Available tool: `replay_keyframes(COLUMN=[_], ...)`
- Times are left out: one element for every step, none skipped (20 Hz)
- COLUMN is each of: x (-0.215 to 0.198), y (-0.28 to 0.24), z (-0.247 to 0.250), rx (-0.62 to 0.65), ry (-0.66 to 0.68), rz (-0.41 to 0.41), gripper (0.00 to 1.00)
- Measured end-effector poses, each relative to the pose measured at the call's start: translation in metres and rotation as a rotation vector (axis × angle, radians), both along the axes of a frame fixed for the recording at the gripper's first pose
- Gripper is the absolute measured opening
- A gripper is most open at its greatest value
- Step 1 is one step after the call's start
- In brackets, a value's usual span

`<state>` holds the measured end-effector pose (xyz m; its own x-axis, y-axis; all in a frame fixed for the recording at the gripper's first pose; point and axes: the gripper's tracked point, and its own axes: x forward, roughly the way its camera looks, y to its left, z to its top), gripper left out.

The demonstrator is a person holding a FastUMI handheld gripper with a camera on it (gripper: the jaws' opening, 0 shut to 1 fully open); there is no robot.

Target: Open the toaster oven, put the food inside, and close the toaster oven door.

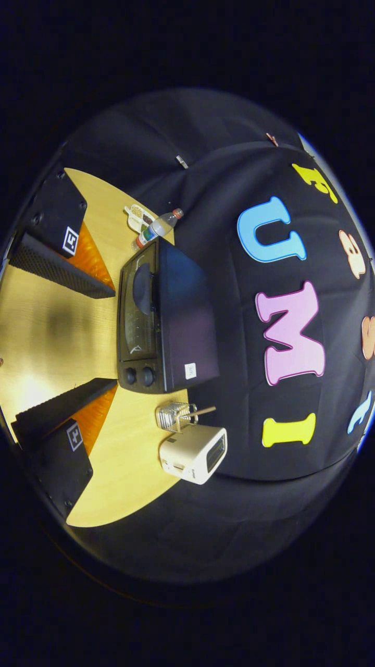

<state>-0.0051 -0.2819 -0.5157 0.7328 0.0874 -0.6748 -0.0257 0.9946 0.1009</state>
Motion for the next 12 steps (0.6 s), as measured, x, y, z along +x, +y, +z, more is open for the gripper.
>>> replay_keyframes(x=[0.002,0.004,0.008,0.014,0.020,0.027,0.034,0.041,0.048,0.052,0.055,0.059], y=[-0.009,-0.016,-0.022,-0.028,-0.036,-0.043,-0.048,-0.052,-0.054,-0.055,-0.058,-0.060], z=[0.016,0.032,0.050,0.071,0.092,0.116,0.142,0.170,0.196,0.219,0.242,0.264], rx=[0.000,0.003,0.008,0.007,-0.001,-0.011,-0.023,-0.031,-0.034,-0.037,-0.042,-0.048], ry=[-0.022,-0.047,-0.077,-0.113,-0.151,-0.197,-0.248,-0.305,-0.356,-0.399,-0.444,-0.492], rz=[0.003,0.002,0.003,0.007,0.009,0.013,0.016,0.016,0.019,0.022,0.022,0.020], gripper=[0.99,0.99,0.99,0.99,0.99,0.99,0.99,0.99,0.99,0.99,0.99,0.99])
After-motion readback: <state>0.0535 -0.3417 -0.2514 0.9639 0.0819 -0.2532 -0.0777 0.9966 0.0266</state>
